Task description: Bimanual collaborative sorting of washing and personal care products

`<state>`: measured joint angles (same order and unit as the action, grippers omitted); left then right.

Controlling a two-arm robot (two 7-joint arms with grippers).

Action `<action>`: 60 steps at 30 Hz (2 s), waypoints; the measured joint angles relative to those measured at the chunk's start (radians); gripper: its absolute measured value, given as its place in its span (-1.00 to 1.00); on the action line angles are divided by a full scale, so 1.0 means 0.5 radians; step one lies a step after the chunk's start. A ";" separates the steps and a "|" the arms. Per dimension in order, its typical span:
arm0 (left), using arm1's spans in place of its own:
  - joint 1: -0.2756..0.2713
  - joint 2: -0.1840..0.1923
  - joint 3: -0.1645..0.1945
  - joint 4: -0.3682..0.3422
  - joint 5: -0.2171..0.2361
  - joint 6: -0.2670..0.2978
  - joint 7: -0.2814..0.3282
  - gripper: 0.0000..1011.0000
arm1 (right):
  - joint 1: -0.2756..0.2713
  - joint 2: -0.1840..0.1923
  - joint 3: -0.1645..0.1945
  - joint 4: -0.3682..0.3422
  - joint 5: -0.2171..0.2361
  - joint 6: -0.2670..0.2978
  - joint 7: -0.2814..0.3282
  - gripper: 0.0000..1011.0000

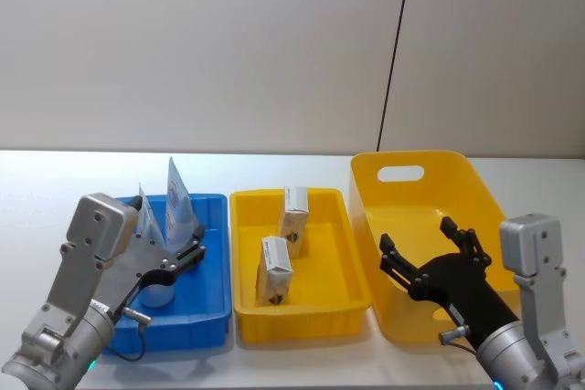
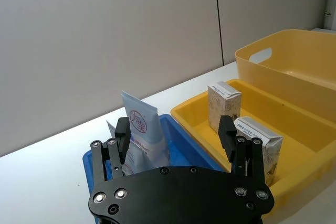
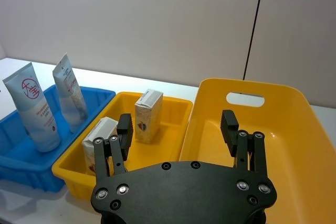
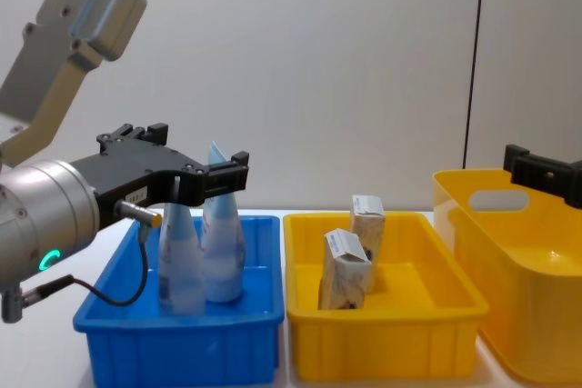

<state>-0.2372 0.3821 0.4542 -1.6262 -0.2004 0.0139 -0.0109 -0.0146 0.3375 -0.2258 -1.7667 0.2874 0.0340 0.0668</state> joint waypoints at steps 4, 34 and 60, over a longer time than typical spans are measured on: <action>0.000 0.000 0.000 0.000 0.000 0.000 0.000 0.98 | 0.000 0.000 0.000 0.000 0.000 0.000 0.000 0.98; 0.000 0.000 0.000 0.000 0.000 0.000 0.000 0.98 | 0.000 0.000 0.000 0.000 0.000 0.000 0.000 0.99; 0.000 0.000 0.000 0.000 0.000 0.000 0.000 0.98 | 0.223 -0.019 -0.049 0.141 0.000 0.111 0.106 0.99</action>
<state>-0.2372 0.3821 0.4542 -1.6262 -0.2004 0.0138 -0.0109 0.0967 0.3279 -0.2502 -1.6962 0.2874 0.0897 0.1199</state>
